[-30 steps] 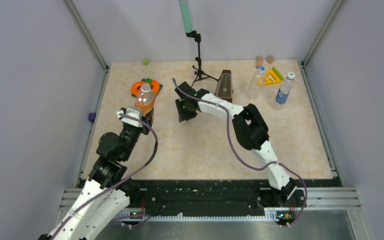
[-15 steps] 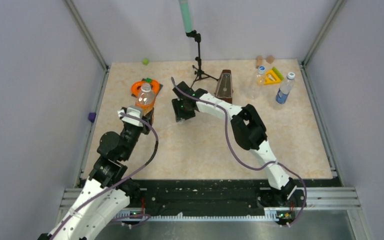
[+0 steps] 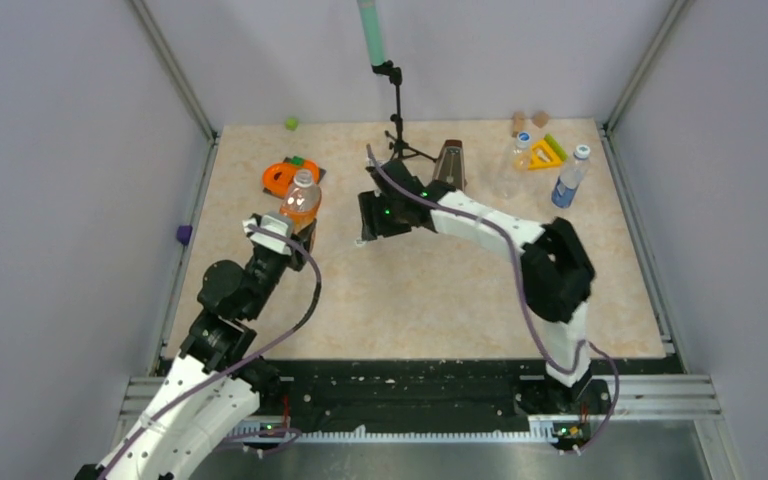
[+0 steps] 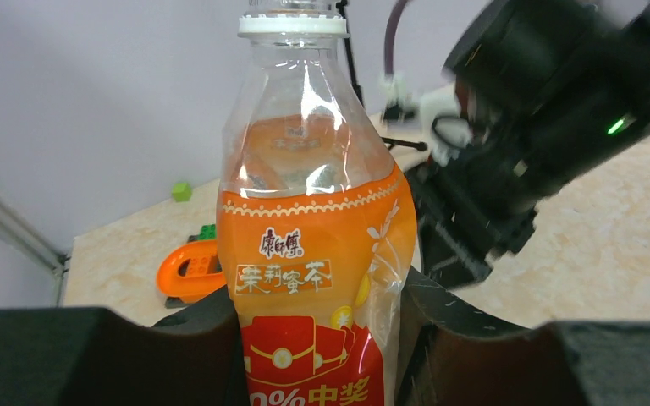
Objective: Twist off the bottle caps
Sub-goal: Place the bottle cap at the center of the board, then place the plastic bottle at the center of the board.
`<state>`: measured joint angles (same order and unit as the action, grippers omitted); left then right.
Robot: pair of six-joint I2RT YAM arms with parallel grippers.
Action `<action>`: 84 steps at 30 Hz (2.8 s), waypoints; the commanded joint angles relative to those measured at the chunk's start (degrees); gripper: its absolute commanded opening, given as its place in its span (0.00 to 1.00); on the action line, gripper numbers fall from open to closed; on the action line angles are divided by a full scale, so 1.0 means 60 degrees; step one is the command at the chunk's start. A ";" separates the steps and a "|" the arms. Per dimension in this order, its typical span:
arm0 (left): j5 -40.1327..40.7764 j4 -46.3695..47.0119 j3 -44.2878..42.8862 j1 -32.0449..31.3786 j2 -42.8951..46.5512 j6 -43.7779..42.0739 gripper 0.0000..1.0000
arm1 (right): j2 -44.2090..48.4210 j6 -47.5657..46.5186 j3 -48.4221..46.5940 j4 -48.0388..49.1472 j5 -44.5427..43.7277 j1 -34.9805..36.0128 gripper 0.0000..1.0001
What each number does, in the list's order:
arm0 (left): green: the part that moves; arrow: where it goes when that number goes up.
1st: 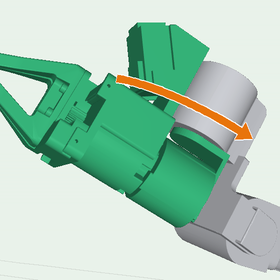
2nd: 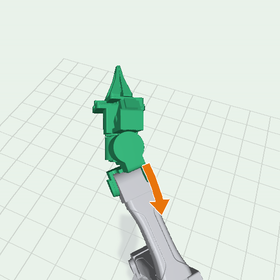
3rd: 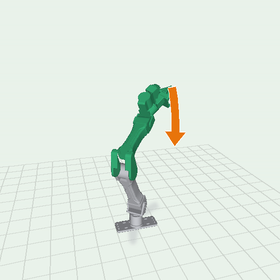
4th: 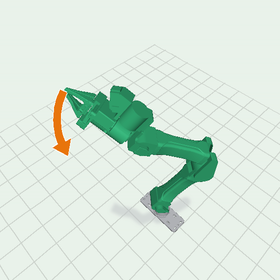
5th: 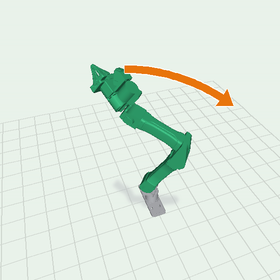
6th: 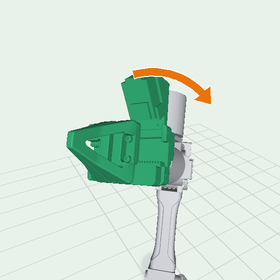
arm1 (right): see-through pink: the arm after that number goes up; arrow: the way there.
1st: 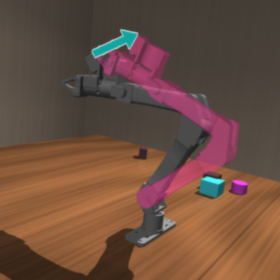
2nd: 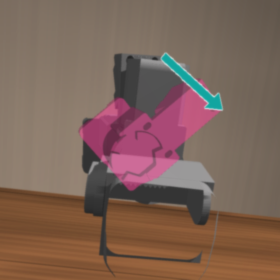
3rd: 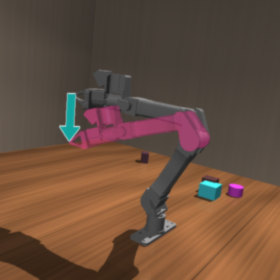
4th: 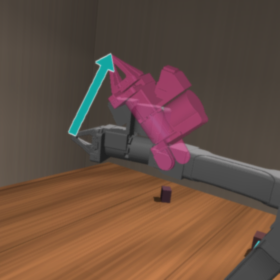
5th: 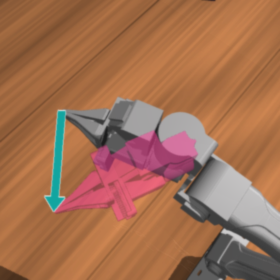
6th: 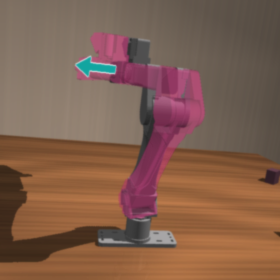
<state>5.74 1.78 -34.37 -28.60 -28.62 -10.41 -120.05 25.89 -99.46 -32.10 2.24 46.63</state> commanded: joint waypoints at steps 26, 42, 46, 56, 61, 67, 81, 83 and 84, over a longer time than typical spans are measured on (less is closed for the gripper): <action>-0.6948 -0.0248 -0.1679 -0.0010 -0.2947 0.0224 0.00 | 0.9150 0.1992 0.6093 0.6215 0.1469 0.0091 0.60; -0.7521 -0.0562 -0.1868 -0.0017 -0.3320 0.0119 0.00 | 0.8244 0.1609 0.5594 0.6078 0.1394 0.0086 0.52; -0.7407 -0.0610 -0.1844 -0.0022 -0.3286 0.0058 0.00 | 0.8124 0.1523 0.5555 0.6097 0.1327 0.0106 0.49; -0.6888 -0.0428 -0.1757 -0.0020 -0.3314 0.0206 0.07 | 0.7946 0.1421 0.5534 0.5969 0.1322 0.0099 0.17; -0.6561 -0.0182 -0.1538 -0.0017 -0.3295 0.0240 0.36 | 0.7805 0.1332 0.5361 0.5744 0.1164 0.0095 0.06; -0.5899 -0.0080 -0.1386 -0.0023 -0.3430 0.0430 0.91 | 0.7399 0.1017 0.4922 0.5182 0.0437 0.0122 0.03; -0.1411 0.0457 -0.0463 -0.0007 -0.2153 0.0981 0.98 | 0.5016 -0.0344 0.2876 0.3654 -0.2798 0.0136 0.02; -0.1078 0.0592 -0.0342 -0.0001 -0.1940 0.1060 0.98 | 0.4675 -0.0462 0.2705 0.3671 -0.3268 0.0133 0.02; -0.0784 0.0620 -0.0309 0.0001 -0.1855 0.1094 0.98 | 0.4507 -0.0488 0.2601 0.3691 -0.3403 0.0125 0.02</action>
<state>-7.01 0.58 -37.08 -28.60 -42.24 -5.52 -90.11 25.65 -79.37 -9.65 -10.33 46.87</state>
